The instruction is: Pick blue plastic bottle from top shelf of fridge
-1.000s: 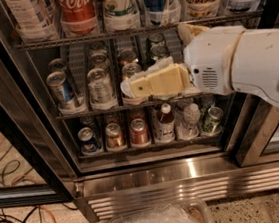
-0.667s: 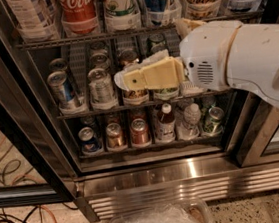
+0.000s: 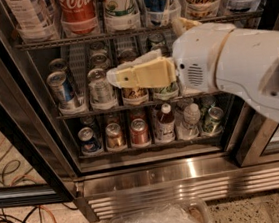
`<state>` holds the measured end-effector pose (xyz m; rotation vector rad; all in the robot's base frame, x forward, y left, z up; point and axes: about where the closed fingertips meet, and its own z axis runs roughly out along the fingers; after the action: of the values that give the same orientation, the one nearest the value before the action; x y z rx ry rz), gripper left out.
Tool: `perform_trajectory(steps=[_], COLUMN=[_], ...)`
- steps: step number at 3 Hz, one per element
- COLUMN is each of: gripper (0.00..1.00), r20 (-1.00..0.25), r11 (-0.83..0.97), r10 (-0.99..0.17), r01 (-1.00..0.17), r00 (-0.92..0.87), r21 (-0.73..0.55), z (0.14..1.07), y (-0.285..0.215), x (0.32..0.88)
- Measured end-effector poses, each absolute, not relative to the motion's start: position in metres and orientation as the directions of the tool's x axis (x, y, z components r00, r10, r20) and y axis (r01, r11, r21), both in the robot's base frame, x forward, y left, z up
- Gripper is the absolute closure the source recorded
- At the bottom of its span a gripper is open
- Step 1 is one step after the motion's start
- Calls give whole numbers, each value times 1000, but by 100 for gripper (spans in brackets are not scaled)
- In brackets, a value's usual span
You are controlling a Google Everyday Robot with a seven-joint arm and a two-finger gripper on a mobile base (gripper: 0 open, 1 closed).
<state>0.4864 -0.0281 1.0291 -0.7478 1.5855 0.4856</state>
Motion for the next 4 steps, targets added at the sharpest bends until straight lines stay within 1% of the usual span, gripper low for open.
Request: perform_trajectory(steps=[1,2,3,4], gripper=[0,0,0,0], r20=[-994,-997,-992,-992], r11=[789,835,810,809], r10=[-105,-66,-107,-107], r01=[-610,-545,-572,-573], r00=[-14,28,73,74], r21=[-75,-70,-130,-130], z=[1028,1036,1040,1040], y=[-38,-38,-6,-6], x=[506,523,517,517])
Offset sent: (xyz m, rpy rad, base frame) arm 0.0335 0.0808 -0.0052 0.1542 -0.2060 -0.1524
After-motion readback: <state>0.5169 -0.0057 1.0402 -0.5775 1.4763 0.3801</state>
